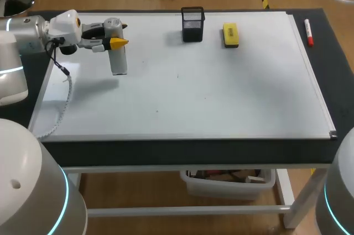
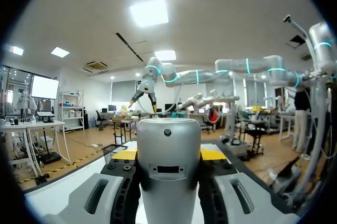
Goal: Pick up the inspection probe, press it on each red-marked spot on the whiteboard one by one, put down the probe, pick up the eraser, and wipe off all the red marks.
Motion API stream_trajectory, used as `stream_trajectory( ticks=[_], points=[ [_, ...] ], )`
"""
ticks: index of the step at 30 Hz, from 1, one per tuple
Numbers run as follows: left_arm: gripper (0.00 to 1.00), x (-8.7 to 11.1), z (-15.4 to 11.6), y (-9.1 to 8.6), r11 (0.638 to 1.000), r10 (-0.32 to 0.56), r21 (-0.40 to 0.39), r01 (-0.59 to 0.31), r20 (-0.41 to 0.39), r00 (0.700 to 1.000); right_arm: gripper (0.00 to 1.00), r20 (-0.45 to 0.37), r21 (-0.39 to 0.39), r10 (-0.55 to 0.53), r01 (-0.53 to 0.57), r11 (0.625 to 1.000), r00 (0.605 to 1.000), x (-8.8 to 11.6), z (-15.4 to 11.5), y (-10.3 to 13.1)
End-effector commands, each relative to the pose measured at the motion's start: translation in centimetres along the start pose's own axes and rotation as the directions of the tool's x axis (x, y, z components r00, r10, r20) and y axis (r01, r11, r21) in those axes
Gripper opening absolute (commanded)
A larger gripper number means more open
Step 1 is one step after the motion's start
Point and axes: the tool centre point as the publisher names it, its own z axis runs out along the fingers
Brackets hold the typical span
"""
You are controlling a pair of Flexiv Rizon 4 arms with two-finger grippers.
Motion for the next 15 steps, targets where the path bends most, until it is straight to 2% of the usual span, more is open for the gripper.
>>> stream_trajectory(
  ticks=[1, 11, 15],
  points=[
    [0.0, 0.1, 0.0, -0.1, 1.0, 0.003, 0.0, -0.003, 0.003, 1.0, 1.0, -0.083, 0.003, 0.014, -0.013, 1.0, 0.996, -0.1, -0.8, -0.1],
    [0.0, 0.1, 0.0, -0.1, 1.0, 0.003, 0.0, -0.003, 0.003, 1.0, 1.0, -0.083, 0.003, 0.014, -0.013, 1.0, 0.996, -0.1, -0.8, -0.1],
    [0.0, -0.3, 2.2, -1.4, 0.999, 0.038, 0.003, -0.038, -0.046, 0.998, 1.0, -0.083, 0.003, 0.014, -0.013, 1.0, 0.996, -0.1, -0.8, -0.1]
  ],
)
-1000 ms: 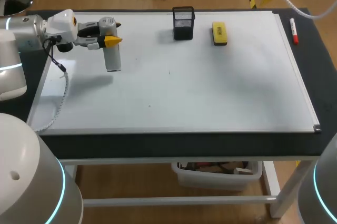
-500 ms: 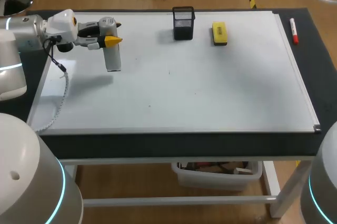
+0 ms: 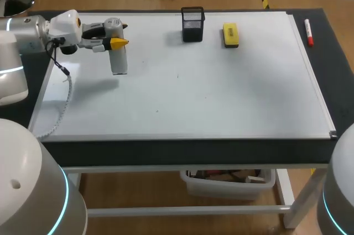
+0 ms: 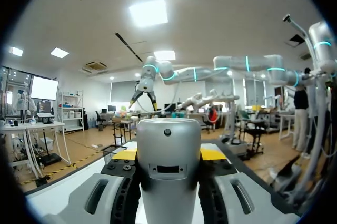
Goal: Pick up the inspection probe, press it on each red-marked spot on the whiteboard one by one, put down the probe, pick up the eraser, and wipe off all the red marks.
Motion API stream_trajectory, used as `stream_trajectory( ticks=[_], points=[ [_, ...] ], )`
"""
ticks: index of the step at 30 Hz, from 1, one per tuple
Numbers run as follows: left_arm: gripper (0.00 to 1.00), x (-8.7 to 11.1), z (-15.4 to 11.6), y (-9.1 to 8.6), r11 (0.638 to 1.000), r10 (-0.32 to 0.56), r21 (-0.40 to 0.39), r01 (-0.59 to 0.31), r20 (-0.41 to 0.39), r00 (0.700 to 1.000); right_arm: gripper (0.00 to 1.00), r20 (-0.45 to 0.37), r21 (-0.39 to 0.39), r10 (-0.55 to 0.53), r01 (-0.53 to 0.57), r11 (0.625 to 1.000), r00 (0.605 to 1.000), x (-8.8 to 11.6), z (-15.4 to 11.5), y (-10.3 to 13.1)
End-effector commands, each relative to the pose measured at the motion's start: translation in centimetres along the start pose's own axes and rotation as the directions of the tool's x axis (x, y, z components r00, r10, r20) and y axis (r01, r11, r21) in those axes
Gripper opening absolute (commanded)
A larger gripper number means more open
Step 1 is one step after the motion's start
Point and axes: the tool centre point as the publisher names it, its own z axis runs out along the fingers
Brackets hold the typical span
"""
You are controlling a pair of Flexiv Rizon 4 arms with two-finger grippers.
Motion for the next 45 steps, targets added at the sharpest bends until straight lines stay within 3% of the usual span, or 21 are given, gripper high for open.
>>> stream_trajectory(
  ticks=[1, 12, 25, 34, 45],
  points=[
    [0.0, -0.9, 2.2, -1.2, 1.0, 0.019, -0.001, -0.019, -0.038, 0.999, 1.0, -0.033, 0.001, 0.0, 0.0, 1.0, 0.999, -0.3, -0.3, -0.1],
    [0.0, -5.4, 7.2, -2.9, 1.0, 0.017, 0.024, -0.013, -0.173, 0.985, 1.0, -0.033, 0.001, 0.0, 0.0, 1.0, 0.999, -0.3, -0.3, -0.1],
    [0.0, -10.9, 14.8, -5.7, 0.999, 0.032, 0.021, -0.027, -0.325, 0.945, 1.0, -0.033, 0.001, 0.0, 0.0, 1.0, 0.999, -0.3, -0.3, -0.1],
    [0.0, -13.2, 19.3, -6.7, 0.999, 0.038, 0.022, -0.033, -0.325, 0.945, 1.0, -0.033, 0.001, 0.0, 0.0, 1.0, 0.999, -0.3, -0.3, -0.1],
    [0.0, -14.3, 23.1, -5.7, 0.998, 0.057, 0.058, -0.04, -0.314, 0.948, 1.0, -0.033, 0.001, 0.0, 0.0, 1.0, 0.999, -0.3, -0.3, -0.1]
  ],
)
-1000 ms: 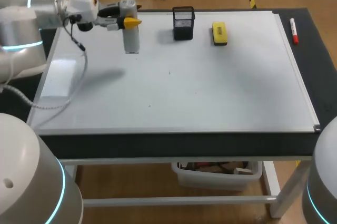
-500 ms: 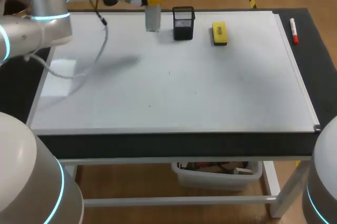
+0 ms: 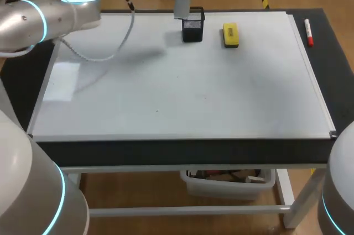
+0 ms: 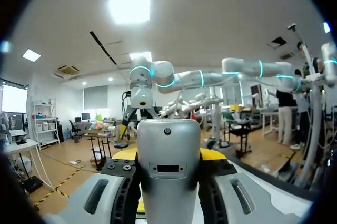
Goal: Pick up the inspection probe, press it on each red-marked spot on the whiteboard one by one, put down the probe, pick up the eraser, and wipe off all the red marks.
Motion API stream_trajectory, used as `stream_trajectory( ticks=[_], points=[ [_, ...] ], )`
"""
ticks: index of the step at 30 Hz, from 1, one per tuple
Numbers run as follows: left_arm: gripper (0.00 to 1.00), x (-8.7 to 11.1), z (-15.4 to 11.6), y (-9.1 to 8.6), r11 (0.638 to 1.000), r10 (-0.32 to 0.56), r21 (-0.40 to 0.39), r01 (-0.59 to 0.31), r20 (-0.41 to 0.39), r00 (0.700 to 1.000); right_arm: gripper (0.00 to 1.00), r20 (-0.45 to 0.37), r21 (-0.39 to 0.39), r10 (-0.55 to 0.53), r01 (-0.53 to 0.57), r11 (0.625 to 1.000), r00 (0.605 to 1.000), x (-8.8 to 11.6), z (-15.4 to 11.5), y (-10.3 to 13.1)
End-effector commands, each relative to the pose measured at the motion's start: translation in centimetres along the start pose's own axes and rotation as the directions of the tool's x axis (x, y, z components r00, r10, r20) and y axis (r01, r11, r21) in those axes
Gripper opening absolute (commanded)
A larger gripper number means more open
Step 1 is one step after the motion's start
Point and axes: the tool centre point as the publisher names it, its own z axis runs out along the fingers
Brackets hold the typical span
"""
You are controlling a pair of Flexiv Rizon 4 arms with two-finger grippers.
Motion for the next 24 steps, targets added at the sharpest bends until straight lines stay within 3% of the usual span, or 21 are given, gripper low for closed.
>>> stream_trajectory(
  ticks=[1, 24],
  points=[
    [0.0, -1.5, 0.9, 0.9, 0.999, 0.019, 0.028, -0.017, -0.083, 0.996, 1.0, -0.01, 0.003, 0.0, 0.0, 1.0, 1.0, -0.2, -0.3, -0.1],
    [0.0, -4.8, 2.6, 3.6, 0.998, 0.023, 0.065, -0.018, -0.074, 0.997, 1.0, -0.01, 0.003, 0.0, 0.0, 1.0, 1.0, -0.2, -0.3, -0.1]
  ],
)
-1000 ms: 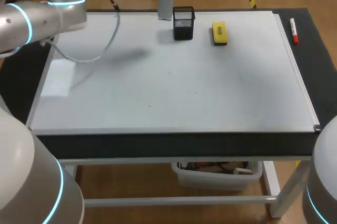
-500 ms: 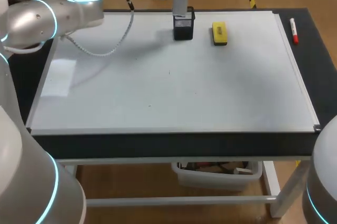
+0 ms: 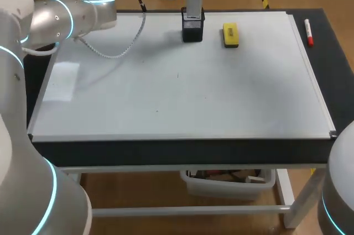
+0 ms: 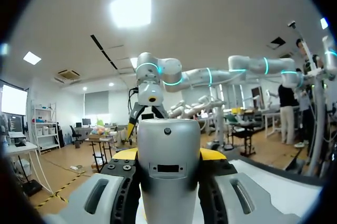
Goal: Pick up the inspection probe, press it on each red-marked spot on the whiteboard one by one, put down the probe, pick up the eraser, and wipe off all the red marks.
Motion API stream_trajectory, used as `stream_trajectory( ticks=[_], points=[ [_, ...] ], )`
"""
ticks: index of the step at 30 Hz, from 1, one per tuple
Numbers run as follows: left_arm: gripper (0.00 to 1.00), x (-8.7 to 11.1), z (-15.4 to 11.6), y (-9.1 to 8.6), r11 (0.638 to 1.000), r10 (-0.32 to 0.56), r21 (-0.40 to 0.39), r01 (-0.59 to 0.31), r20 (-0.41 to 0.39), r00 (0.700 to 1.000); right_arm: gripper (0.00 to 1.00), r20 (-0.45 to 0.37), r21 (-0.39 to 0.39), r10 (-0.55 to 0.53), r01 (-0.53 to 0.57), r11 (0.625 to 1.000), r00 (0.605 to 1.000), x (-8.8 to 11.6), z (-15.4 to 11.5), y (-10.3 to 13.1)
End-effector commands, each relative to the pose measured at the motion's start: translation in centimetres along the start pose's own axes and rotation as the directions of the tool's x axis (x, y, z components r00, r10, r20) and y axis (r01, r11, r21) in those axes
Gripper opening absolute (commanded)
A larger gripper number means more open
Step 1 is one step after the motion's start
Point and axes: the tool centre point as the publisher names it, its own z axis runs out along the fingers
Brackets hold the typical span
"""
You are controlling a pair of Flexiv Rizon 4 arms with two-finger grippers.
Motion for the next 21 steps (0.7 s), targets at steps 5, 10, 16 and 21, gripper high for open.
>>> stream_trajectory(
  ticks=[5, 10, 16, 21],
  points=[
    [0.0, -1.7, -0.2, 1.4, 1.0, 0.003, 0.018, -0.001, -0.082, 0.997, 1.0, -0.009, 0.002, 0.0, 0.0, 1.0, 1.0, -0.2, -0.2, 0.0],
    [0.0, -2.1, -0.4, 2.0, 1.0, 0.001, 0.02, 0.0, -0.077, 0.997, 1.0, -0.009, 0.002, 0.0, 0.0, 1.0, 1.0, -0.2, -0.2, 0.0],
    [0.0, -3.2, -0.7, 3.2, 1.0, -0.005, 0.024, 0.007, -0.078, 0.997, 1.0, -0.009, 0.002, 0.0, 0.0, 1.0, 1.0, -0.2, -0.2, 0.0],
    [0.0, -3.8, -0.9, 3.9, 0.999, -0.016, 0.028, 0.018, -0.074, 0.997, 1.0, -0.009, 0.002, 0.0, 0.0, 1.0, 1.0, -0.2, -0.2, 0.0]
  ],
)
